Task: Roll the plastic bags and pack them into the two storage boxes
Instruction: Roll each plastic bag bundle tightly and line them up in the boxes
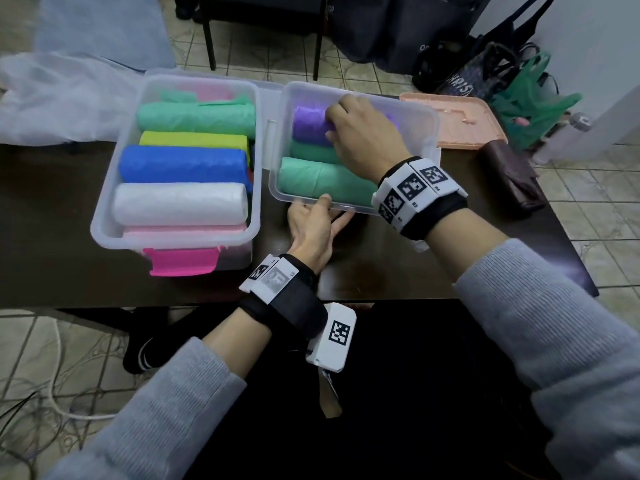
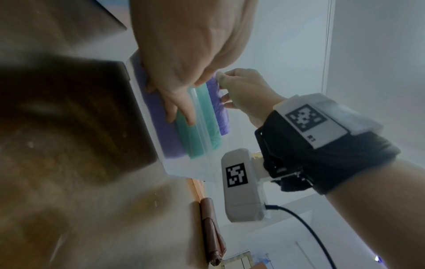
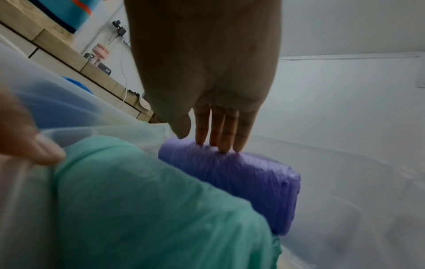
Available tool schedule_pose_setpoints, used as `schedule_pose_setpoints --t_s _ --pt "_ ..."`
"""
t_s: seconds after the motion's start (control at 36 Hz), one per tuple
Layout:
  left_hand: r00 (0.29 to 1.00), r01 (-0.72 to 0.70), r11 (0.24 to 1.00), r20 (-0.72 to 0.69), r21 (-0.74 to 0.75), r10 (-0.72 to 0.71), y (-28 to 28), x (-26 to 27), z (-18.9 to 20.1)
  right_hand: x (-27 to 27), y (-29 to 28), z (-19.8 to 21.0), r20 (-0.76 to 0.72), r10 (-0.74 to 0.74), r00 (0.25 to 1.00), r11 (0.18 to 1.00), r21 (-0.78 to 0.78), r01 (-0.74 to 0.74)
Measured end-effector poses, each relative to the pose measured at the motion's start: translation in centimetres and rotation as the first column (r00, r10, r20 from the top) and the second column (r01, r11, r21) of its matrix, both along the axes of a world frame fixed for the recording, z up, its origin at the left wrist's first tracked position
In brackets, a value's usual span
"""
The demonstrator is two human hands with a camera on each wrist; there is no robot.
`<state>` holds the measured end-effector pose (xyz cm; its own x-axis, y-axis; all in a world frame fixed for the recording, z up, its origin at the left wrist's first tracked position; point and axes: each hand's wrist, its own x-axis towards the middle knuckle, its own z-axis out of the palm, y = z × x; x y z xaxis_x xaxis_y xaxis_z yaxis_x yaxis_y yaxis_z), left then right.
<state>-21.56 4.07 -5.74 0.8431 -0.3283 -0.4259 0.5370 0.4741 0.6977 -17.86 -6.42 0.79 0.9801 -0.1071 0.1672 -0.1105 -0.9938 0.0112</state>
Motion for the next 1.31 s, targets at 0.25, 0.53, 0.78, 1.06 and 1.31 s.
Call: schedule_pose_setpoints --t_s 0.25,0.53,0.78,1.06,1.31 --pt "0.997 -0.032 0.999 -0.065 0.032 0.034 -0.9 0.4 1.3 -3.9 -3.6 0.4 0.283 -0.372 0.884 0.922 0.224 0.317" --pt "0.986 -0.085 0.994 -0.141 0.07 0.094 -1.8 1.5 3.5 -7.7 -7.4 -1.9 -0.261 -0.57 0.779 0.292 0.821 0.49" --pt "0.974 -0.14 0.985 -0.167 0.102 0.156 -2.6 2.0 5.0 -7.2 -8.1 -3.1 -0.181 -0.554 0.813 0.101 0.954 0.282" --pt "0.956 -0.189 0.977 -0.209 0.095 0.206 -3.1 1.8 4.7 -7.1 -9.1 -3.7 -0.19 -0.522 0.831 0.121 0.948 0.293" --pt "0.996 -0.077 0.882 0.077 0.464 0.047 -5.4 -2.2 1.1 -8.2 -9.9 -4.3 -0.146 -0.518 0.843 0.257 0.913 0.316"
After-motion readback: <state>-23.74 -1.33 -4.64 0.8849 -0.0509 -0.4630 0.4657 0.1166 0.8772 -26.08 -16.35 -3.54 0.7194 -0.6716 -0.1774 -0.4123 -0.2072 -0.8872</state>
